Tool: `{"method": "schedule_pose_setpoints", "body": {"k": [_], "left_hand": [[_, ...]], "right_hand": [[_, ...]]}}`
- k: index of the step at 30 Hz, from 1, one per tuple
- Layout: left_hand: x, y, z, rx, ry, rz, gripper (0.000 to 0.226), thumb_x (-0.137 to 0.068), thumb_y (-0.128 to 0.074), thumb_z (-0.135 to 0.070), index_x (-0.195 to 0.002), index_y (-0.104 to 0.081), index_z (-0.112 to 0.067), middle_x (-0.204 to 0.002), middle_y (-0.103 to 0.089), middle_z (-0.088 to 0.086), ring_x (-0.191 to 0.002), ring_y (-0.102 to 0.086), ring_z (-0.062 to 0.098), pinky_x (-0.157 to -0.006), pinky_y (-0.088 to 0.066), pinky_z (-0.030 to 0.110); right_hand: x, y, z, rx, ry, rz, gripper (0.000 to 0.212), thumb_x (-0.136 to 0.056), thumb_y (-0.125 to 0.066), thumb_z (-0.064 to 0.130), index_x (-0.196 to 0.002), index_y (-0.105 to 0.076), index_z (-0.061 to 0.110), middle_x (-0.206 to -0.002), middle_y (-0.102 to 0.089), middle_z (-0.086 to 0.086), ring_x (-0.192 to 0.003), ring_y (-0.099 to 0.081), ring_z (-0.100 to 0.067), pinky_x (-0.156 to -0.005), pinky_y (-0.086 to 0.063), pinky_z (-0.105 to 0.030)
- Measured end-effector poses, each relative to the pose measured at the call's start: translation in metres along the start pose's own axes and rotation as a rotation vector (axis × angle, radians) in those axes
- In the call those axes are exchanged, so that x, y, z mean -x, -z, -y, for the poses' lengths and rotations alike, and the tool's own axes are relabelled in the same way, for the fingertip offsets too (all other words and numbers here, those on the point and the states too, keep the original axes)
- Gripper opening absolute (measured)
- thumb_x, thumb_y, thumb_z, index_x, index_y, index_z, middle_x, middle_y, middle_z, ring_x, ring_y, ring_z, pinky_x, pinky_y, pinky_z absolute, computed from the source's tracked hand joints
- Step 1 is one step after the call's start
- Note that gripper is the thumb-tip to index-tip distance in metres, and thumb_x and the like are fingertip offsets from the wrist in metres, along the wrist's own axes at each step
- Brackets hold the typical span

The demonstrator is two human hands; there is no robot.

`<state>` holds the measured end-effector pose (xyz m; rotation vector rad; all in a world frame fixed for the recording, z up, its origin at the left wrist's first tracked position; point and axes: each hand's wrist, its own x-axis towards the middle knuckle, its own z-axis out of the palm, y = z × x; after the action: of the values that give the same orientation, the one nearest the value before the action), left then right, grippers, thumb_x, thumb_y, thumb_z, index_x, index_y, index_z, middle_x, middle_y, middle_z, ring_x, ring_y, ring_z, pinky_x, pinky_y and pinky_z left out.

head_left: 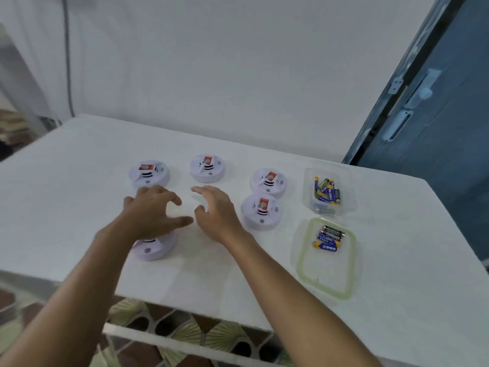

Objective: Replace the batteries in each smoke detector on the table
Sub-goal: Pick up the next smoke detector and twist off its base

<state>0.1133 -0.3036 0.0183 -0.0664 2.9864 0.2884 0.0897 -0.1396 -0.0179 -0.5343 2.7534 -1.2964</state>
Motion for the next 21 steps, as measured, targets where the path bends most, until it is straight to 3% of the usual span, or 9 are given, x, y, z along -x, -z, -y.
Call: {"method": "schedule_pose_setpoints", "body": {"k": [5,10,14,17,19,21], "left_hand": [[0.019,-0.009,0.022,-0.003,0.014,0.156,0.103,-0.056,-0.066,-0.082,-0.144,-0.033,-0.040,-0.148,-0.033,-0.005,-0.136,-0.028,0.025,-0.105,-0.030,0.051],[0.024,-0.021,0.027,-0.005,-0.034,0.154,0.114,-0.060,-0.074,-0.070,-0.150,-0.016,-0.032,-0.148,-0.030,-0.001,-0.134,-0.029,0.025,-0.106,-0.034,0.048],[0.024,-0.024,0.030,0.169,-0.014,0.077,0.096,-0.061,-0.077,-0.057,-0.135,-0.023,-0.029,-0.131,-0.043,0.001,-0.120,-0.041,0.026,-0.097,-0.040,0.045],[0.022,-0.022,0.029,0.409,0.001,0.023,0.073,-0.065,-0.078,-0.050,-0.113,-0.030,-0.024,-0.115,-0.047,0.002,-0.100,-0.052,0.022,-0.079,-0.048,0.035],[0.022,-0.018,0.021,0.562,0.017,-0.034,0.059,-0.072,-0.079,-0.040,-0.110,-0.039,-0.019,-0.110,-0.046,0.002,-0.090,-0.054,0.016,-0.066,-0.045,0.029],[0.024,-0.014,0.010,0.736,0.021,-0.074,0.050,-0.075,-0.075,-0.037,-0.111,-0.046,-0.018,-0.109,-0.047,0.000,-0.090,-0.055,0.015,-0.065,-0.046,0.028]], "right_hand": [[-0.004,-0.029,-0.012,0.426,-0.032,0.169,0.053,-0.105,-0.031,0.035,-0.158,-0.021,0.034,-0.168,-0.010,-0.009,-0.154,-0.001,-0.032,-0.122,-0.004,-0.054],[-0.001,-0.038,-0.018,0.565,-0.063,0.219,0.055,-0.106,-0.021,0.044,-0.159,-0.014,0.034,-0.169,-0.001,-0.010,-0.154,0.006,-0.032,-0.122,0.005,-0.056],[-0.001,-0.038,-0.018,0.546,-0.064,0.208,0.054,-0.105,-0.022,0.044,-0.159,-0.016,0.036,-0.169,-0.001,-0.009,-0.155,0.006,-0.031,-0.122,0.006,-0.054],[0.000,-0.036,-0.019,0.480,-0.061,0.196,0.053,-0.105,-0.025,0.041,-0.158,-0.021,0.034,-0.169,-0.005,-0.008,-0.155,0.004,-0.028,-0.123,0.006,-0.052],[-0.003,-0.034,-0.018,0.344,-0.091,0.153,0.051,-0.104,-0.030,0.032,-0.155,-0.032,0.030,-0.168,-0.015,-0.007,-0.155,-0.004,-0.026,-0.123,0.003,-0.048],[-0.006,-0.025,-0.014,0.085,-0.163,0.084,0.050,-0.100,-0.035,0.028,-0.149,-0.045,0.024,-0.162,-0.033,-0.004,-0.152,-0.020,-0.022,-0.124,-0.004,-0.043]]}}
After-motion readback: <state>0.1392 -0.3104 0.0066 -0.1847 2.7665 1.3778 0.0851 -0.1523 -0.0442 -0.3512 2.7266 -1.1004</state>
